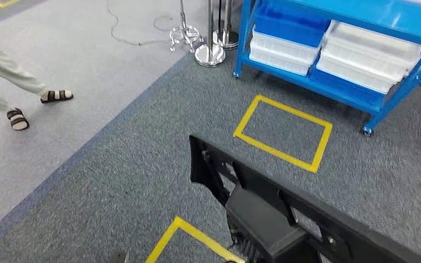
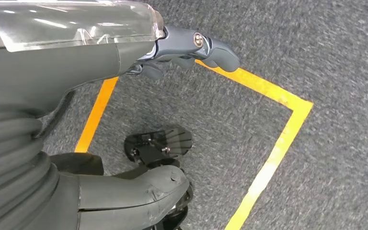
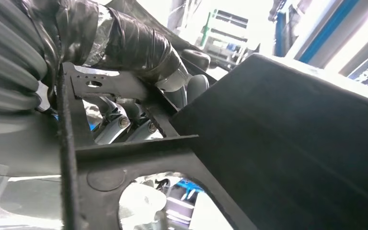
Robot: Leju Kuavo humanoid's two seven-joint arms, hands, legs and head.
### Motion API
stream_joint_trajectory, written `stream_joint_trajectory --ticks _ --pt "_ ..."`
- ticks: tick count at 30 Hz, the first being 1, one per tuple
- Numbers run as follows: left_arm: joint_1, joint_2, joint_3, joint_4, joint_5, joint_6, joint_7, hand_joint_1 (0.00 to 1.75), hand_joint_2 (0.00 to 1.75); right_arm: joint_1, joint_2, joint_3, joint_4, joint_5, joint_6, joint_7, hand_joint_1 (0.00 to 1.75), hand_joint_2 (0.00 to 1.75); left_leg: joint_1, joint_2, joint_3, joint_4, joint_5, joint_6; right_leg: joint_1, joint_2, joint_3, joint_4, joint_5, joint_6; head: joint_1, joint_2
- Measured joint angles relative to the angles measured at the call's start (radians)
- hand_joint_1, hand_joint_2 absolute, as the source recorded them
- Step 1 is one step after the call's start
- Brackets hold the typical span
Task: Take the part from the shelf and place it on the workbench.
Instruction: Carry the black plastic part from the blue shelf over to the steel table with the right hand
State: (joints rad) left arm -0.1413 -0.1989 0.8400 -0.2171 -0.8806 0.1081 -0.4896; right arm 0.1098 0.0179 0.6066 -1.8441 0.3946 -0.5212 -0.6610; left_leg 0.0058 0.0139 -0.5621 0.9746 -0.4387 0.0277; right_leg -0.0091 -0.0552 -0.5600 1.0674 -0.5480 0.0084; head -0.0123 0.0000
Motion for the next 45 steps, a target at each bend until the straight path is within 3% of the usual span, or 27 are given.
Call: stream_joint_trajectory --ticks 2,3,4,6,8,10,12,13,15,17,19,20,21,23,24,26,28,30,32,34,35,36,37,39,41,43,45 --pt "-0.002 0.0 0.0 0.0 0.0 0.0 -0.002 0.0 1.75 0.008 -0.002 -0.003 -0.004 0.0 -0.002 0.0 1.75 1.75 0.0 -0.019 -0.002 0.0 0.003 0.007 -0.003 0.039 -0.057 0.118 -0.061 0.002 0.0 0.0" --pt "-0.002 0.0 0.0 0.0 0.0 0.0 -0.002 0.0 1.75 0.011 -0.002 -0.005 -0.005 0.0 -0.003 0.0 1.75 1.75 0.0 -0.03 -0.003 0.0 0.003 0.009 -0.004 0.044 -0.085 0.169 -0.077 0.003 0.0 0.0" --pt "-0.002 0.0 0.0 0.0 0.0 0.0 -0.002 0.0 1.75 0.014 -0.003 -0.006 -0.006 0.0 -0.003 0.0 1.75 1.75 0.0 -0.042 -0.004 0.002 0.003 0.009 -0.004 0.047 -0.1 0.194 -0.076 0.004 0.0 0.0" --pt "0.0 0.0 0.0 0.0 0.0 0.0 -0.003 0.0 1.75 0.017 -0.003 -0.009 -0.009 -0.001 -0.004 0.0 1.75 1.75 0.001 -0.068 -0.003 0.006 0.001 0.007 -0.006 0.054 -0.084 0.142 -0.019 0.003 0.0 0.0" --pt "0.0 -0.001 0.0 0.0 0.0 0.0 -0.003 0.0 1.75 0.018 -0.003 -0.01 -0.011 -0.001 -0.004 0.0 1.75 1.75 0.001 -0.093 -0.004 0.013 -0.003 0.0 -0.01 0.093 -0.036 0.023 0.049 -0.002 0.0 0.0" --pt "-0.001 -0.001 0.0 0.0 0.001 0.0 -0.003 0.0 1.75 0.021 -0.003 -0.011 -0.015 -0.001 -0.005 0.0 1.75 1.75 0.002 -0.114 -0.014 0.02 -0.004 -0.011 -0.011 0.13 -0.013 -0.04 0.069 -0.006 0.0 0.0" --pt "0.0 -0.001 0.0 0.0 0.001 0.0 -0.004 0.0 1.75 0.023 -0.003 -0.013 -0.021 -0.001 -0.006 0.0 1.75 1.75 0.006 -0.134 -0.022 0.021 -0.002 -0.024 -0.01 0.124 -0.012 -0.046 0.068 -0.011 0.0 0.0" --pt "0.002 0.0 0.0 0.0 0.001 0.001 -0.004 0.0 1.75 0.024 -0.003 -0.013 -0.023 -0.001 -0.006 0.0 1.75 1.75 0.007 -0.132 -0.025 0.024 -0.005 -0.03 -0.01 0.113 -0.008 -0.051 0.069 -0.016 0.0 0.0" --pt "0.003 0.0 0.0 0.0 0.001 0.001 -0.005 0.0 1.75 0.026 -0.002 -0.013 -0.029 -0.001 -0.007 0.0 1.75 1.75 0.006 -0.09 -0.049 0.077 -0.038 -0.04 -0.014 0.087 0.0 -0.06 0.071 -0.028 -0.002 0.0" --pt "0.001 0.001 0.0 0.0 0.001 0.001 -0.006 0.0 1.75 0.03 -0.001 -0.015 -0.033 -0.001 -0.008 0.0 1.75 1.75 0.006 -0.037 -0.109 0.203 -0.101 -0.049 -0.011 0.057 0.003 -0.062 0.07 -0.035 -0.004 0.0" --pt "0.002 0.001 0.0 0.0 0.001 0.001 -0.006 0.0 1.75 0.033 -0.002 -0.017 -0.035 -0.001 -0.009 0.0 1.75 1.75 0.009 -0.022 -0.159 0.305 -0.134 -0.055 -0.008 0.029 0.003 -0.062 0.068 -0.037 -0.004 0.0" --pt "0.004 0.001 0.0 0.0 0.001 0.001 -0.006 0.0 1.75 0.034 -0.002 -0.018 -0.035 -0.002 -0.01 0.0 1.75 1.75 0.01 -0.019 -0.158 0.304 -0.122 -0.056 -0.008 0.017 0.003 -0.062 0.066 -0.037 -0.004 0.0" --pt "0.007 0.001 0.0 0.0 0.001 0.001 -0.006 0.0 1.75 0.035 -0.002 -0.019 -0.036 -0.002 -0.01 0.0 1.75 1.75 0.01 -0.015 -0.136 0.262 -0.094 -0.054 -0.007 0.006 0.005 -0.062 0.065 -0.036 -0.004 0.0" --pt "0.008 0.001 0.0 0.0 0.001 0.001 -0.006 0.0 1.75 0.036 -0.002 -0.019 -0.039 -0.002 -0.01 0.0 1.75 1.75 0.005 0.02 -0.058 0.115 -0.03 -0.044 -0.005 -0.013 0.009 -0.062 0.061 -0.031 -0.004 0.0" --pt "0.006 0.001 0.0 0.0 0.001 0.001 -0.006 0.0 1.75 0.037 -0.002 -0.019 -0.041 -0.003 -0.01 0.0 1.75 1.75 0.0 0.037 -0.029 0.06 -0.013 -0.037 -0.002 -0.021 0.011 -0.061 0.059 -0.027 -0.004 0.0" --pt "0.005 0.001 0.0 0.0 0.001 0.001 -0.006 0.0 1.75 0.038 -0.002 -0.02 -0.044 -0.003 -0.01 0.0 1.75 1.75 -0.009 0.051 -0.011 0.019 -0.008 -0.025 0.002 -0.037 0.014 -0.062 0.056 -0.018 -0.004 0.0" --pt "0.007 0.001 0.0 0.0 0.001 0.001 -0.006 0.0 1.75 0.038 -0.002 -0.021 -0.046 -0.003 -0.01 0.0 1.75 1.75 -0.007 0.029 -0.01 0.013 -0.005 -0.014 0.002 -0.045 0.019 -0.061 0.05 -0.007 -0.004 0.0" --pt "0.008 0.001 0.0 0.0 0.001 0.001 -0.006 0.0 1.75 0.039 -0.002 -0.021 -0.05 -0.003 -0.01 -0.001 1.75 1.75 -0.002 0.01 -0.006 0.004 0.002 0.0 -0.002 -0.009 0.007 -0.021 0.019 0.001 -0.004 0.0" --pt "0.006 0.0 0.0 0.0 0.001 0.001 -0.007 0.0 1.75 0.042 -0.003 -0.023 -0.052 -0.003 -0.01 -0.001 1.75 1.75 0.0 -0.01 -0.006 0.001 0.006 0.008 -0.004 0.038 -0.048 0.095 -0.046 0.004 -0.004 0.0" --pt "0.006 0.0 0.0 0.0 0.001 0.001 -0.007 0.0 1.75 0.044 -0.003 -0.024 -0.052 -0.004 -0.01 -0.001 1.75 1.75 -0.001 -0.033 -0.009 0.003 0.006 0.01 -0.004 0.05 -0.109 0.208 -0.085 0.006 -0.004 0.0" --pt "0.007 0.0 0.0 0.0 0.001 0.001 -0.007 0.0 1.75 0.045 -0.003 -0.025 -0.052 -0.005 -0.011 -0.001 1.75 1.75 -0.001 -0.046 -0.009 0.005 0.006 0.01 -0.005 0.051 -0.119 0.222 -0.075 0.007 -0.004 0.0" --pt "0.008 0.0 0.0 0.0 0.001 0.001 -0.007 0.0 1.75 0.046 -0.003 -0.025 -0.052 -0.006 -0.011 -0.001 1.75 1.75 -0.001 -0.06 -0.008 0.007 0.005 0.009 -0.005 0.054 -0.11 0.194 -0.045 0.006 -0.004 0.0" --pt "0.009 0.0 0.0 0.0 0.001 0.001 -0.007 0.0 1.75 0.046 -0.003 -0.026 -0.052 -0.007 -0.012 -0.001 1.75 1.75 0.0 -0.073 -0.007 0.01 0.003 0.007 -0.006 0.062 -0.085 0.134 -0.004 0.005 -0.004 0.0" --pt "0.008 0.0 0.0 0.0 0.001 0.001 -0.007 0.0 1.75 0.048 -0.003 -0.026 -0.052 -0.009 -0.012 -0.001 1.75 1.75 -0.001 -0.098 -0.01 0.019 -0.001 0.0 -0.01 0.104 -0.031 0.009 0.054 0.0 -0.004 0.0" --pt "0.007 -0.001 0.0 0.0 0.001 0.001 -0.007 0.0 1.75 0.049 -0.003 -0.026 -0.054 -0.011 -0.012 -0.001 1.75 1.75 -0.001 -0.118 -0.019 0.025 -0.002 -0.011 -0.011 0.129 -0.014 -0.038 0.064 -0.005 -0.004 0.0" --pt "0.01 0.0 0.0 0.0 0.001 0.001 -0.007 0.0 1.75 0.05 -0.003 -0.026 -0.055 -0.011 -0.012 -0.001 1.75 1.75 0.003 -0.13 -0.025 0.026 -0.002 -0.024 -0.01 0.111 -0.012 -0.042 0.066 -0.014 -0.004 0.0" --pt "0.012 0.0 0.0 0.0 0.002 0.001 -0.007 0.0 1.75 0.051 -0.002 -0.026 -0.056 -0.011 -0.013 -0.001 1.75 1.75 0.003 -0.101 -0.04 0.059 -0.023 -0.034 -0.012 0.088 -0.004 -0.051 0.068 -0.027 -0.005 0.0"
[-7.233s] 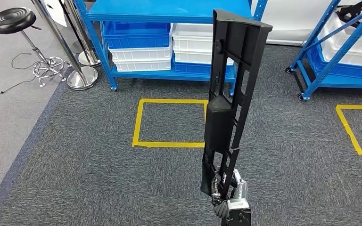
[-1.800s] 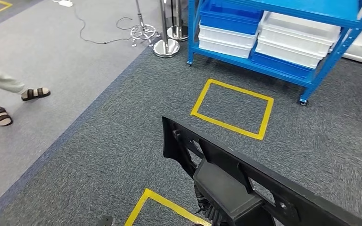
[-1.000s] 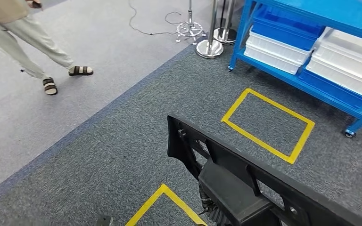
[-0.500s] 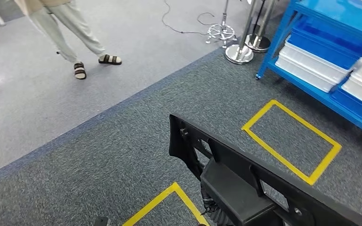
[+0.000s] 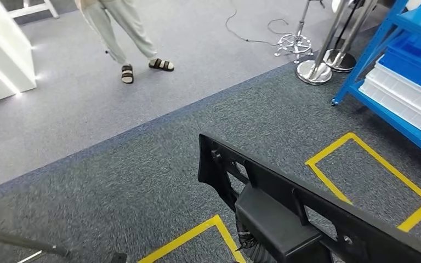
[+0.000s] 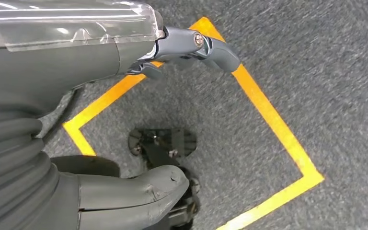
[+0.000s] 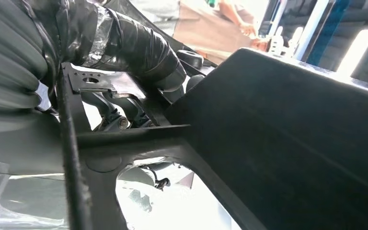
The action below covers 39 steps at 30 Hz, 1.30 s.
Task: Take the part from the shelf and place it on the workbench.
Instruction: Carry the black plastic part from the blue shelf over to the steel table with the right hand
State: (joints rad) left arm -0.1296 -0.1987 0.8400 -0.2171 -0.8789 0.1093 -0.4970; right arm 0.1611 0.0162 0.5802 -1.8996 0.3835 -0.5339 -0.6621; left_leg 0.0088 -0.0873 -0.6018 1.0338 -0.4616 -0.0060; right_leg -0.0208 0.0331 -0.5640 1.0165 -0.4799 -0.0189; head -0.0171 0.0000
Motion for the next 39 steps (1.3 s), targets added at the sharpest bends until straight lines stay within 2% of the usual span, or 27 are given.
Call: stream_joint_trajectory --ticks 2,4,5,6,7,9,11,13,15,16,18,19,20,21,22,23,25,26,28,29,31,33,35,36,37,38,39 --pt "-0.002 0.0 0.0 0.0 0.0 0.0 -0.001 0.0 1.75 0.002 0.001 0.0 -0.001 -0.001 0.0 0.0 1.75 1.75 -0.001 0.052 -0.051 0.107 -0.056 -0.008 0.001 -0.026 0.005 -0.005 -0.001 -0.009 -0.002 0.0" --pt "-0.002 0.0 0.0 0.0 0.0 0.0 -0.001 0.0 1.75 0.004 0.001 -0.001 -0.002 -0.003 0.0 0.0 1.75 1.75 0.003 0.076 -0.112 0.229 -0.105 -0.013 0.005 -0.053 0.004 -0.004 -0.003 -0.013 -0.002 0.0" --pt "0.0 0.0 0.0 0.0 0.0 0.0 -0.002 0.0 1.75 0.004 0.001 -0.001 -0.002 -0.004 -0.001 0.0 1.75 1.75 0.003 0.08 -0.123 0.251 -0.105 -0.014 0.007 -0.066 0.005 -0.003 -0.005 -0.013 -0.002 0.0" --pt "0.002 0.0 0.0 0.0 0.0 0.0 -0.002 0.0 1.75 0.004 0.001 -0.001 -0.002 -0.004 -0.001 0.0 1.75 1.75 0.004 0.084 -0.113 0.233 -0.087 -0.013 0.008 -0.078 0.006 -0.003 -0.006 -0.013 -0.002 0.0" --pt "0.003 0.0 0.0 0.0 0.0 0.0 -0.002 0.0 1.75 0.004 0.001 -0.001 -0.002 -0.005 -0.001 0.0 1.75 1.75 0.003 0.091 -0.083 0.179 -0.055 -0.01 0.008 -0.089 0.008 -0.003 -0.008 -0.012 -0.002 0.0" --pt "0.001 0.0 0.0 0.0 0.0 0.0 -0.003 0.0 1.75 0.005 0.0 -0.001 -0.003 -0.005 -0.001 0.0 1.75 1.75 -0.006 0.131 -0.008 0.037 0.001 0.003 0.011 -0.108 0.012 -0.003 -0.012 -0.007 -0.002 0.0" --pt "-0.002 0.001 0.0 0.0 0.0 0.0 -0.004 0.0 1.75 0.006 0.0 -0.001 -0.003 -0.005 -0.002 -0.001 1.75 1.75 -0.018 0.158 0.026 -0.032 0.015 0.017 0.015 -0.125 0.015 -0.003 -0.016 0.002 -0.002 0.0" --pt "-0.001 0.001 0.0 0.0 0.001 0.0 -0.005 0.0 1.75 0.006 0.0 -0.002 -0.006 -0.003 -0.003 -0.004 1.75 1.75 -0.02 0.142 0.028 -0.04 0.014 0.026 0.016 -0.142 0.021 -0.006 -0.02 0.012 -0.002 0.0" --pt "0.002 0.001 0.0 0.0 0.001 0.001 -0.006 0.0 1.75 0.009 -0.001 -0.003 -0.013 0.002 -0.003 -0.008 1.75 1.75 -0.015 0.121 0.036 -0.052 0.02 0.037 0.013 -0.119 0.02 0.015 -0.041 0.021 -0.002 0.0" --pt "0.001 0.0 0.0 0.0 0.001 0.001 -0.006 0.0 1.75 0.012 -0.002 -0.005 -0.017 0.005 -0.004 -0.01 1.75 1.75 -0.011 0.11 0.04 -0.058 0.023 0.043 0.011 -0.094 0.005 0.054 -0.066 0.024 -0.001 0.0" --pt "-0.001 0.0 0.0 0.0 0.001 0.001 -0.007 0.0 1.75 0.019 -0.005 -0.011 -0.024 0.009 -0.004 -0.012 1.75 1.75 -0.009 0.089 0.041 -0.06 0.025 0.05 0.009 -0.047 -0.058 0.18 -0.131 0.026 -0.001 0.0" --pt "-0.001 0.0 0.0 0.0 0.001 0.0 -0.007 0.0 1.75 0.023 -0.007 -0.013 -0.026 0.011 -0.004 -0.012 1.75 1.75 -0.009 0.077 0.041 -0.059 0.025 0.051 0.008 -0.039 -0.091 0.24 -0.152 0.027 0.0 0.0" --pt "0.0 0.0 0.0 0.0 0.001 0.0 -0.007 0.0 1.75 0.025 -0.008 -0.015 -0.027 0.011 -0.004 -0.012 1.75 1.75 -0.009 0.064 0.04 -0.057 0.025 0.051 0.007 -0.037 -0.112 0.272 -0.153 0.028 0.0 0.0" --pt "0.001 0.0 0.0 0.0 0.001 0.0 -0.007 0.0 1.75 0.026 -0.009 -0.016 -0.028 0.012 -0.004 -0.012 1.75 1.75 -0.008 0.05 0.041 -0.055 0.023 0.049 0.006 -0.035 -0.115 0.268 -0.134 0.029 -0.001 0.0" --pt "0.002 0.0 0.0 0.0 0.001 0.0 -0.007 0.0 1.75 0.027 -0.009 -0.017 -0.029 0.012 -0.004 -0.012 1.75 1.75 -0.007 0.036 0.042 -0.051 0.021 0.047 0.004 -0.032 -0.099 0.224 -0.097 0.029 -0.001 0.0" --pt "0.002 0.0 0.0 0.0 0.001 0.0 -0.007 0.0 1.75 0.028 -0.01 -0.017 -0.031 0.013 -0.004 -0.012 1.75 1.75 -0.006 0.023 0.042 -0.047 0.018 0.043 0.001 -0.017 -0.072 0.157 -0.054 0.029 -0.001 0.0" --pt "0.0 0.0 0.001 0.0 0.002 0.0 -0.007 0.0 1.75 0.03 -0.011 -0.018 -0.033 0.013 -0.004 -0.012 1.75 1.75 -0.007 -0.001 0.036 -0.034 0.012 0.034 -0.003 0.021 -0.027 0.046 -0.003 0.029 -0.001 0.0" --pt "0.0 0.0 0.001 0.0 0.002 0.0 -0.007 0.0 1.75 0.032 -0.012 -0.02 -0.035 0.014 -0.004 -0.012 1.75 1.75 -0.007 -0.01 0.032 -0.03 0.011 0.029 -0.003 0.033 -0.019 0.023 0.003 0.028 -0.001 0.0" --pt "0.002 0.0 0.001 0.0 0.005 0.0 -0.007 0.0 1.75 0.035 -0.012 -0.022 -0.04 0.014 -0.004 -0.012 1.75 1.75 -0.004 -0.027 0.026 -0.028 0.01 0.018 0.0 0.022 -0.018 0.02 0.001 0.018 -0.001 0.0" --pt "0.004 0.0 0.001 0.0 0.006 0.0 -0.008 0.0 1.75 0.037 -0.012 -0.023 -0.043 0.014 -0.004 -0.012 1.75 1.75 -0.003 -0.026 0.024 -0.025 0.007 0.013 0.001 0.012 -0.015 0.017 0.001 0.012 -0.001 0.0" --pt "0.005 0.0 0.001 0.0 0.01 0.001 -0.008 0.0 1.75 0.042 -0.012 -0.025 -0.051 0.014 -0.004 -0.011 1.75 1.75 -0.003 0.01 0.003 0.023 -0.024 0.003 0.0 -0.011 -0.008 0.011 0.001 -0.003 -0.002 0.0" --pt "0.003 0.0 0.001 0.0 0.011 0.001 -0.01 0.0 1.75 0.049 -0.012 -0.029 -0.057 0.014 -0.004 -0.011 1.75 1.75 -0.001 0.061 -0.055 0.146 -0.088 -0.004 0.004 -0.037 -0.005 0.009 -0.001 -0.012 -0.002 0.0" --pt "0.005 0.0 0.001 0.0 0.012 0.001 -0.01 0.0 1.75 0.055 -0.012 -0.034 -0.061 0.015 -0.004 -0.011 1.75 1.75 0.002 0.079 -0.11 0.257 -0.128 -0.009 0.009 -0.064 -0.005 0.009 -0.004 -0.015 -0.002 0.0" --pt "0.007 0.0 0.001 0.0 0.012 0.001 -0.01 0.0 1.75 0.057 -0.012 -0.036 -0.063 0.015 -0.004 -0.011 1.75 1.75 0.003 0.082 -0.113 0.263 -0.121 -0.009 0.011 -0.075 -0.004 0.009 -0.004 -0.015 -0.002 0.0" --pt "0.009 0.0 0.001 0.0 0.012 0.001 -0.011 0.0 1.75 0.06 -0.012 -0.038 -0.065 0.015 -0.004 -0.011 1.75 1.75 0.002 0.085 -0.095 0.228 -0.096 -0.006 0.012 -0.086 -0.004 0.009 -0.005 -0.014 -0.002 0.0" --pt "0.01 0.0 0.001 0.0 0.012 0.001 -0.012 0.0 1.75 0.062 -0.012 -0.04 -0.068 0.015 -0.004 -0.011 1.75 1.75 0.001 0.096 -0.06 0.161 -0.06 -0.001 0.013 -0.096 -0.002 0.009 -0.006 -0.013 -0.002 0.0" --pt "0.009 0.0 0.001 0.0 0.012 0.001 -0.012 0.0 1.75 0.065 -0.012 -0.041 -0.071 0.015 -0.004 -0.011 1.75 1.75 -0.005 0.123 -0.02 0.084 -0.032 0.007 0.015 -0.106 0.0 0.009 -0.008 -0.011 -0.002 0.0"
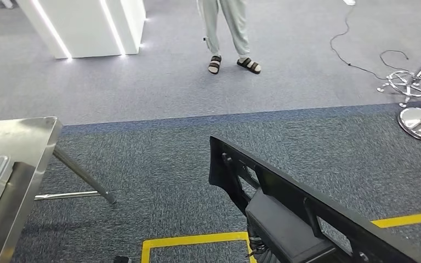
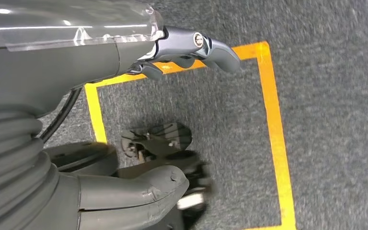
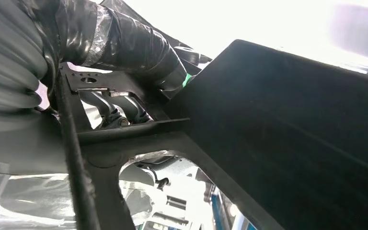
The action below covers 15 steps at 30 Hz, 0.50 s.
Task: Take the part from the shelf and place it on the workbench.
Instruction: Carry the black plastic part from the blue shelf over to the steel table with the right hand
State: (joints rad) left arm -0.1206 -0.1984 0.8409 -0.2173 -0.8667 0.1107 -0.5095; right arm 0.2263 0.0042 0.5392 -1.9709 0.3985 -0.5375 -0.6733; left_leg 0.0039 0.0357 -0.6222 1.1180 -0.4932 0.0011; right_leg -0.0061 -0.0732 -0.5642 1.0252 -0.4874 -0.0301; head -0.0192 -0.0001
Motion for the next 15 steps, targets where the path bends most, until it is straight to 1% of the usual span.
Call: stream_joint_trajectory --ticks 1,2,3,4,5,6,7,8,9,10,11,12,13,14,15 --pt "-0.002 0.0 0.0 0.0 0.0 0.0 -0.001 0.0 1.75 0.003 0.0 -0.001 -0.003 0.0 0.0 0.0 1.75 1.75 -0.006 0.023 0.031 -0.061 0.02 0.008 0.002 -0.009 0.002 0.0 -0.002 0.003 0.0 0.0" --pt "-0.004 0.001 0.0 0.0 0.0 0.0 -0.002 0.0 1.75 0.005 0.0 -0.003 -0.006 0.0 0.0 0.0 1.75 1.75 -0.013 0.041 0.049 -0.1 0.029 0.016 0.003 -0.019 0.004 0.0 -0.004 0.007 0.0 0.0" --pt "-0.005 0.001 0.0 0.0 0.0 0.0 -0.002 0.0 1.75 0.007 0.0 -0.004 -0.008 -0.001 0.0 0.0 1.75 1.75 -0.018 0.048 0.054 -0.115 0.029 0.021 0.003 -0.029 0.006 -0.001 -0.005 0.012 0.0 0.0" --pt "-0.005 0.002 0.001 0.0 0.0 0.0 -0.002 0.0 1.75 0.009 0.0 -0.005 -0.01 -0.001 0.0 0.0 1.75 1.75 -0.02 0.035 0.053 -0.117 0.03 0.025 0.002 -0.04 0.009 -0.004 -0.006 0.017 0.0 0.0" --pt "-0.004 0.002 0.001 0.0 0.0 0.001 -0.002 0.0 1.75 0.011 0.0 -0.006 -0.012 -0.001 0.0 0.0 1.75 1.75 -0.016 0.021 0.058 -0.125 0.034 0.029 0.002 -0.047 0.014 -0.005 -0.009 0.022 0.0 0.0" --pt "-0.002 0.002 0.001 0.0 0.0 0.001 -0.003 0.0 1.75 0.013 0.0 -0.008 -0.015 -0.002 0.0 0.0 1.75 1.75 -0.013 0.009 0.065 -0.134 0.039 0.034 0.0 -0.036 0.017 0.002 -0.018 0.027 0.0 0.0" --pt "-0.001 0.002 0.001 0.0 0.001 0.002 -0.003 0.0 1.75 0.016 0.0 -0.009 -0.018 -0.003 0.0 0.0 1.75 1.75 -0.009 -0.004 0.072 -0.143 0.044 0.04 -0.001 -0.014 0.011 0.027 -0.036 0.032 0.0 0.0" --pt "-0.002 0.002 0.002 0.0 0.001 0.002 -0.003 0.0 1.75 0.02 -0.001 -0.01 -0.021 -0.004 0.0 0.0 1.75 1.75 -0.005 -0.016 0.078 -0.15 0.049 0.044 -0.003 0.016 -0.006 0.07 -0.063 0.036 0.001 0.0" --pt "-0.002 0.002 0.002 0.0 0.001 0.003 -0.003 0.0 1.75 0.024 -0.001 -0.011 -0.022 -0.006 0.0 0.0 1.75 1.75 -0.006 -0.027 0.079 -0.151 0.051 0.047 -0.005 0.045 -0.035 0.131 -0.096 0.038 0.001 0.0" --pt "-0.003 0.002 0.002 0.0 0.001 0.003 -0.003 0.0 1.75 0.028 -0.001 -0.012 -0.023 -0.007 0.0 0.0 1.75 1.75 -0.006 -0.04 0.078 -0.15 0.052 0.049 -0.006 0.061 -0.069 0.195 -0.124 0.039 0.001 0.0" --pt "-0.002 0.002 0.002 0.0 0.002 0.003 -0.003 0.0 1.75 0.031 -0.001 -0.014 -0.023 -0.007 0.0 0.0 1.75 1.75 -0.007 -0.053 0.077 -0.149 0.051 0.049 -0.007 0.067 -0.095 0.241 -0.136 0.041 0.001 0.0" --pt "0.0 0.001 0.002 0.0 0.002 0.003 -0.003 0.0 1.75 0.033 -0.002 -0.015 -0.024 -0.007 0.0 0.0 1.75 1.75 -0.006 -0.067 0.077 -0.146 0.05 0.048 -0.008 0.069 -0.108 0.257 -0.129 0.043 0.001 0.0" --pt "0.001 0.001 0.002 0.0 0.002 0.003 -0.003 0.0 1.75 0.034 -0.002 -0.016 -0.024 -0.008 0.0 0.0 1.75 1.75 -0.006 -0.081 0.077 -0.142 0.048 0.046 -0.009 0.072 -0.102 0.234 -0.101 0.044 0.001 0.0" --pt "0.002 0.001 0.002 0.0 0.002 0.003 -0.003 0.0 1.75 0.035 -0.002 -0.017 -0.025 -0.008 0.0 0.0 1.75 1.75 -0.004 -0.095 0.077 -0.136 0.045 0.042 -0.011 0.079 -0.078 0.176 -0.06 0.045 0.001 0.0" --pt "0.002 0.0 0.002 0.0 0.002 0.003 -0.003 0.0 1.75 0.036 -0.002 -0.017 -0.025 -0.008 0.0 0.0 1.75 1.75 -0.003 -0.108 0.076 -0.13 0.041 0.038 -0.015 0.099 -0.05 0.111 -0.026 0.046 0.001 0.0"
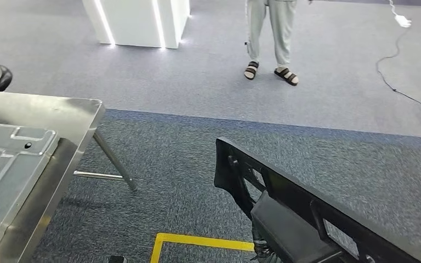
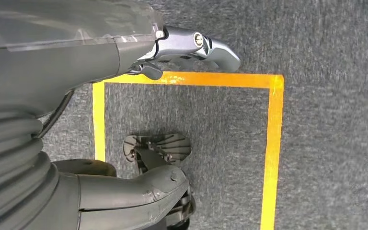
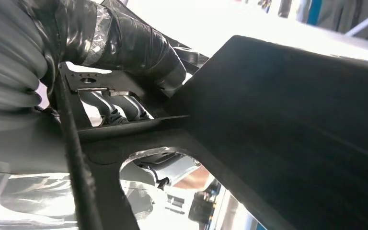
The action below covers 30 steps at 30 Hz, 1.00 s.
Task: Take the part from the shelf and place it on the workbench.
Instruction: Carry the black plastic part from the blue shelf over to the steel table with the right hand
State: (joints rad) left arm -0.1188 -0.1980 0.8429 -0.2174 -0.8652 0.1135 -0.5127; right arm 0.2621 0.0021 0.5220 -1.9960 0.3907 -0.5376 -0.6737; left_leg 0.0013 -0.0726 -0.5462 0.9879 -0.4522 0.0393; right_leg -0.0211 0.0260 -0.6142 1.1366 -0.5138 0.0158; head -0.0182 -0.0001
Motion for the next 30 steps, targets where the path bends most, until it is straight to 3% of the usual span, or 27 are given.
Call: stream_joint_trajectory --ticks 1,3,5,7,10,12,13,14,16,18,20,22,23,25,26,27,28,30 --pt "-0.001 0.0 0.0 0.0 0.0 0.0 0.0 0.0 1.75 0.001 0.0 0.0 0.0 -0.001 0.0 0.0 1.75 1.75 0.0 -0.012 -0.003 0.009 -0.004 -0.005 -0.002 0.02 0.023 -0.055 0.024 0.0 0.0 0.0" --pt "-0.002 0.0 0.0 0.0 -0.001 0.001 0.0 0.0 1.75 0.005 -0.001 -0.001 -0.003 -0.006 0.0 -0.002 1.75 1.75 0.001 -0.029 -0.013 0.017 -0.008 -0.016 -0.002 0.045 0.038 -0.097 0.033 -0.005 0.0 0.0" --pt "0.001 0.0 0.0 0.0 -0.002 0.002 0.0 0.0 1.75 0.008 -0.001 -0.002 -0.007 -0.011 0.0 -0.004 1.75 1.75 0.003 -0.042 -0.02 0.018 -0.008 -0.027 0.001 0.028 0.038 -0.1 0.036 -0.018 0.0 0.0" --pt "0.003 0.0 0.0 0.0 -0.002 0.003 0.0 0.0 1.75 0.009 -0.001 -0.002 -0.008 -0.012 0.0 -0.005 1.75 1.75 0.003 -0.014 -0.033 0.048 -0.029 -0.036 0.0 0.007 0.042 -0.106 0.037 -0.032 0.0 0.0" --pt "0.001 0.0 0.0 0.0 -0.002 0.003 0.0 0.0 1.75 0.014 0.0 -0.004 -0.011 -0.012 0.0 -0.005 1.75 1.75 0.004 0.055 -0.119 0.225 -0.118 -0.046 0.005 -0.033 0.044 -0.109 0.034 -0.044 -0.002 0.0" --pt "0.002 0.0 0.0 0.0 -0.003 0.003 0.0 0.0 1.75 0.016 0.0 -0.006 -0.011 -0.012 0.0 -0.005 1.75 1.75 0.006 0.065 -0.163 0.313 -0.142 -0.047 0.009 -0.06 0.044 -0.109 0.032 -0.046 -0.001 0.0" --pt "0.004 0.0 0.0 0.0 -0.003 0.003 0.0 0.0 1.75 0.017 0.0 -0.007 -0.011 -0.012 0.0 -0.005 1.75 1.75 0.006 0.068 -0.157 0.299 -0.125 -0.045 0.01 -0.072 0.045 -0.108 0.031 -0.046 -0.002 0.0" --pt "0.006 0.0 0.0 0.0 -0.003 0.003 0.0 0.0 1.75 0.017 0.0 -0.007 -0.011 -0.012 0.0 -0.005 1.75 1.75 0.005 0.074 -0.129 0.247 -0.094 -0.041 0.012 -0.083 0.047 -0.108 0.029 -0.046 -0.002 0.0" --pt "0.004 0.0 0.0 0.0 -0.003 0.003 0.0 0.0 1.75 0.017 0.0 -0.007 -0.012 -0.012 0.0 -0.006 1.75 1.75 -0.004 0.119 -0.052 0.099 -0.036 -0.027 0.015 -0.104 0.053 -0.108 0.026 -0.041 -0.002 0.0" --pt "0.0 0.001 0.0 0.0 -0.003 0.004 0.0 0.0 1.75 0.018 0.0 -0.007 -0.013 -0.012 0.0 -0.006 1.75 1.75 -0.017 0.152 -0.016 0.021 -0.018 -0.013 0.015 -0.121 0.056 -0.109 0.024 -0.032 -0.001 0.0" --pt "0.0 0.002 0.0 0.0 -0.003 0.004 0.0 0.0 1.75 0.018 0.0 -0.008 -0.014 -0.013 0.0 -0.006 1.75 1.75 -0.02 0.135 -0.017 0.011 -0.015 -0.005 0.015 -0.139 0.061 -0.114 0.023 -0.022 -0.001 0.0" --pt "0.003 0.002 0.001 0.0 -0.003 0.005 0.0 0.0 1.75 0.018 0.0 -0.008 -0.016 -0.013 0.0 -0.006 1.75 1.75 -0.014 0.111 -0.007 -0.004 -0.004 0.004 0.012 -0.116 0.062 -0.099 0.008 -0.011 -0.001 0.0" --pt "0.003 0.002 0.001 0.0 -0.003 0.006 0.0 0.0 1.75 0.019 0.0 -0.008 -0.017 -0.014 0.0 -0.006 1.75 1.75 -0.01 0.1 -0.002 -0.011 0.002 0.009 0.011 -0.09 0.05 -0.066 -0.014 -0.007 -0.001 0.0" --pt "0.001 0.001 0.001 0.0 -0.003 0.006 0.0 0.0 1.75 0.021 -0.001 -0.01 -0.018 -0.014 0.0 -0.006 1.75 1.75 -0.008 0.078 0.001 -0.014 0.006 0.015 0.008 -0.042 -0.007 0.053 -0.076 -0.003 0.0 0.0" --pt "0.0 0.0 0.001 0.0 -0.003 0.006 0.0 0.0 1.75 0.022 -0.001 -0.011 -0.018 -0.014 0.0 -0.006 1.75 1.75 -0.008 0.065 0.001 -0.013 0.006 0.015 0.008 -0.034 -0.04 0.114 -0.098 -0.002 0.0 0.0" --pt "0.0 0.0 0.001 0.0 -0.003 0.006 0.0 0.0 1.75 0.023 -0.001 -0.011 -0.018 -0.015 0.0 -0.006 1.75 1.75 -0.008 0.051 0.001 -0.012 0.006 0.015 0.008 -0.032 -0.063 0.151 -0.102 -0.001 0.0 0.0" --pt "0.001 0.0 0.001 0.0 -0.003 0.006 0.0 0.0 1.75 0.023 -0.001 -0.012 -0.018 -0.015 0.0 -0.006 1.75 1.75 -0.008 0.036 0.001 -0.009 0.004 0.014 0.007 -0.03 -0.07 0.152 -0.086 0.0 0.0 0.0" --pt "0.003 -0.001 0.001 0.0 -0.003 0.006 0.0 0.0 1.75 0.024 -0.001 -0.013 -0.018 -0.015 0.0 -0.006 1.75 1.75 -0.007 0.008 0.002 -0.002 0.0 0.011 0.005 -0.015 -0.031 0.047 -0.01 -0.002 0.0 0.0"
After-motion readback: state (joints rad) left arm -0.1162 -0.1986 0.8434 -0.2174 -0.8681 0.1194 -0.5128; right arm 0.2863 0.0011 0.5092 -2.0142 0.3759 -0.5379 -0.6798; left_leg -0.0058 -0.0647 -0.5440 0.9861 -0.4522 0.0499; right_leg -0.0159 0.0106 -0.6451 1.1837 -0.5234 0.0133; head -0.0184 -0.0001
